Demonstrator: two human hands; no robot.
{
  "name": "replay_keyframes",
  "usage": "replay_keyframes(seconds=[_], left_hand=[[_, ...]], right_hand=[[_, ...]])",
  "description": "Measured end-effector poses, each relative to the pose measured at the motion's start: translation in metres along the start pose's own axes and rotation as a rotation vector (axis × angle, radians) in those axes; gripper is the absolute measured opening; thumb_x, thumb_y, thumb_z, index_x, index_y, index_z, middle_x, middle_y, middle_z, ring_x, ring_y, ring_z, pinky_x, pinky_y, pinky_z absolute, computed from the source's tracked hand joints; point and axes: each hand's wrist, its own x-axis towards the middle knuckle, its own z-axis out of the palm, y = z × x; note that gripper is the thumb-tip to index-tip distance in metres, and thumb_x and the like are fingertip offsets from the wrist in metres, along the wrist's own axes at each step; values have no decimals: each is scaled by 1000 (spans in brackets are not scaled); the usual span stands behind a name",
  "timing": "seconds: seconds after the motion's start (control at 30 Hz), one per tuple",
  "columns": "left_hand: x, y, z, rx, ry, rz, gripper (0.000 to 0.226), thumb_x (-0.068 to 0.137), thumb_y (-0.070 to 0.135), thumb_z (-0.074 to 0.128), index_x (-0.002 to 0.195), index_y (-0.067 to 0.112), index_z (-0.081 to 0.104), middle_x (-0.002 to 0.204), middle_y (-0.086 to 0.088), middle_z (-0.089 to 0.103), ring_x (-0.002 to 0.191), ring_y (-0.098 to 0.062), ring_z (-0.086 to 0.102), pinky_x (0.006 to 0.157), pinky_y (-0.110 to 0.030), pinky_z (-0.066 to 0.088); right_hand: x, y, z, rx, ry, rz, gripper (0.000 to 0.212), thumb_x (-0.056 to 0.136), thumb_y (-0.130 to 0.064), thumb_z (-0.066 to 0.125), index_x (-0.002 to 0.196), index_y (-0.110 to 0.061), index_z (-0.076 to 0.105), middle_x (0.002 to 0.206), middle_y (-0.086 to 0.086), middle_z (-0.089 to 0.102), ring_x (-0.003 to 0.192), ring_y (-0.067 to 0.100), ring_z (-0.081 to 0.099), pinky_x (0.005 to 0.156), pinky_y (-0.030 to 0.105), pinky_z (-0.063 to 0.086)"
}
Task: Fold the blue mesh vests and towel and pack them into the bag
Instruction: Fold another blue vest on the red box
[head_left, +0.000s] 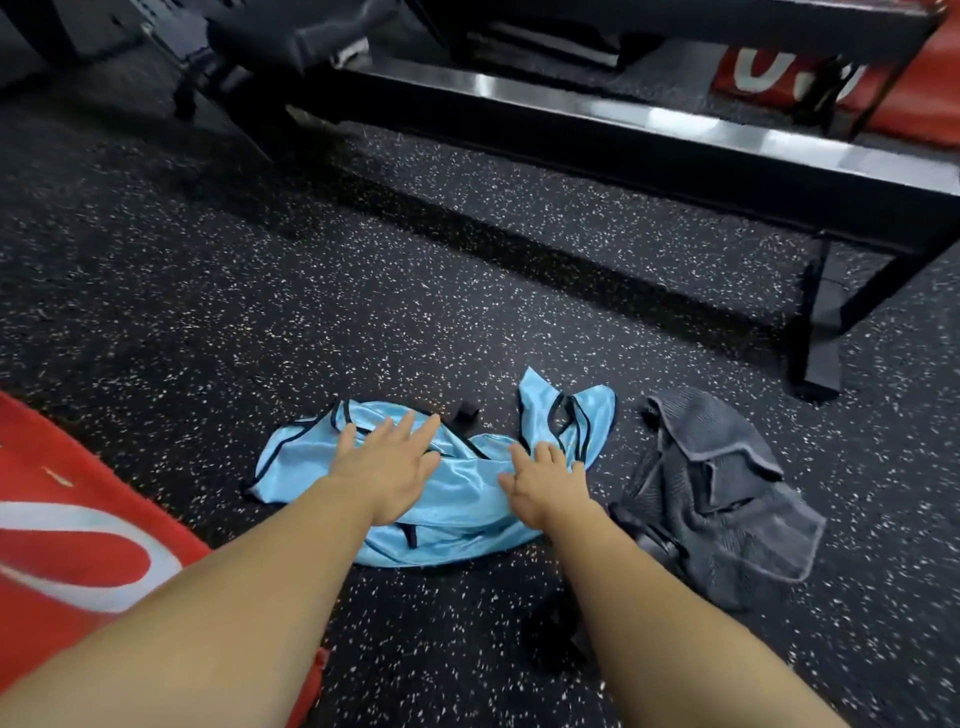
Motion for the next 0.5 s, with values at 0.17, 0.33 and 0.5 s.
replay_keyframes(seconds=[0.17, 0.33, 0.5], left_hand=[[16, -10, 11, 27, -11, 22, 54, 105, 45, 11, 155, 36, -11, 165, 4, -7, 152, -17, -2, 121, -51, -1], [3, -19, 5, -22, -23, -10, 55, 106, 44, 13, 155, 35, -8, 165, 3, -6, 152, -18, 2, 122, -47, 4], [-42, -20, -34, -130, 77, -24, 55, 106, 42, 17, 156, 33, -5, 165, 1, -2, 149, -22, 18, 118, -43, 21]], right_hand=[[38, 3, 12, 68, -77, 126, 58, 103, -45, 24, 153, -16, 20, 161, 16, 0, 149, 33, -3, 117, 54, 6], [27, -10, 3, 125, 85, 71, 51, 104, -34, 26, 146, -6, 26, 155, 9, 18, 145, 25, 14, 115, 49, 18], [-21, -42, -31, 112, 229, -116, 55, 104, -36, 27, 151, -9, 18, 161, 6, 5, 148, 22, 8, 116, 48, 15]])
